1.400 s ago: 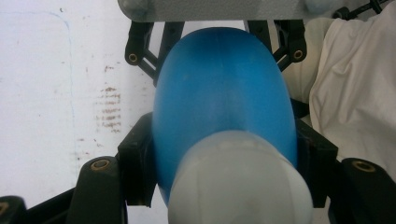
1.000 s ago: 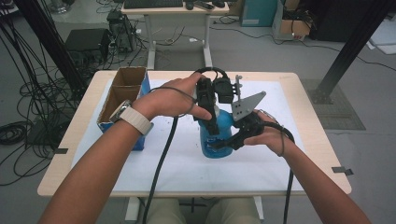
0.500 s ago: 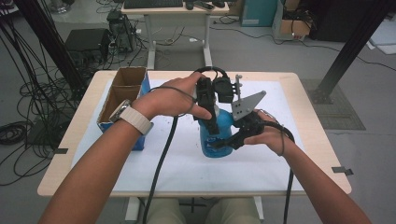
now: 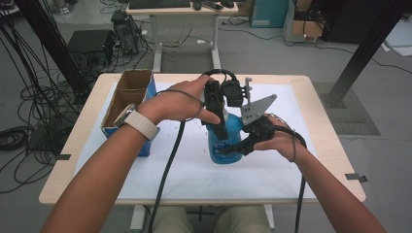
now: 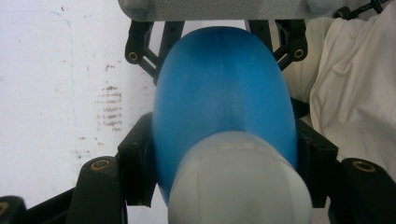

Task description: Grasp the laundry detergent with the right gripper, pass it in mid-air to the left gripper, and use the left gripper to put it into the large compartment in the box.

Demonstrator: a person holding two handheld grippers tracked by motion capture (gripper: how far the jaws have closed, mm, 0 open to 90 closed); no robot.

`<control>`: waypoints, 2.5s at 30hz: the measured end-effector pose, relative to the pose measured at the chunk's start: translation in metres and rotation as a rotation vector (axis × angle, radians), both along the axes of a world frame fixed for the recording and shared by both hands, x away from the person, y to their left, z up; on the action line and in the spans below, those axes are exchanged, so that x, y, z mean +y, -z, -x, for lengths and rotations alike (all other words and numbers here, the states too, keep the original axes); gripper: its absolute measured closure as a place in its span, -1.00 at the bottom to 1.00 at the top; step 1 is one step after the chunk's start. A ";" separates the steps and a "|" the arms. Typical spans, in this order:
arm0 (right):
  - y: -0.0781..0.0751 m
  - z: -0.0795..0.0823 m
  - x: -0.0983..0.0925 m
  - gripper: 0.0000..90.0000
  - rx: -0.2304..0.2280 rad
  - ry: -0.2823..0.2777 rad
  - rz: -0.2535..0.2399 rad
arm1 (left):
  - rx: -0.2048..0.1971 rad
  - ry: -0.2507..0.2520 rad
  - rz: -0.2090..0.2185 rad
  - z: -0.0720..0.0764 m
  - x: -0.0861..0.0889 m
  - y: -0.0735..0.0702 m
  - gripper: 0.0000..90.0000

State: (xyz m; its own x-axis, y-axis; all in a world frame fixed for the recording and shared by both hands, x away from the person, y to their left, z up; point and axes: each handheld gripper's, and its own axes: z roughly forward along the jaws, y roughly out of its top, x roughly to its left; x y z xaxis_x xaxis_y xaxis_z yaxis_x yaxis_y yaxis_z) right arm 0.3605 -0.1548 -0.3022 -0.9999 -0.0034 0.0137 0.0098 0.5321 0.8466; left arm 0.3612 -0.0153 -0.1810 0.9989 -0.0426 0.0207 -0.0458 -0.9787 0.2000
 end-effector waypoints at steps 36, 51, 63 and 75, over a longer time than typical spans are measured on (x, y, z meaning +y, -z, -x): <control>-0.002 0.000 0.001 -0.04 -0.006 -0.003 0.003 | 0.000 -0.018 0.002 0.002 0.001 -0.002 -0.17; -0.002 0.000 0.001 -0.04 -0.007 -0.002 0.004 | 0.005 -0.027 0.006 0.002 0.002 -0.001 -0.17; -0.002 0.000 0.001 -0.04 -0.005 0.000 0.005 | 0.005 -0.029 0.007 0.002 0.002 -0.001 -0.17; -0.002 0.000 0.002 -0.04 -0.006 -0.002 0.006 | 0.004 -0.012 -0.020 0.000 0.001 -0.003 -0.17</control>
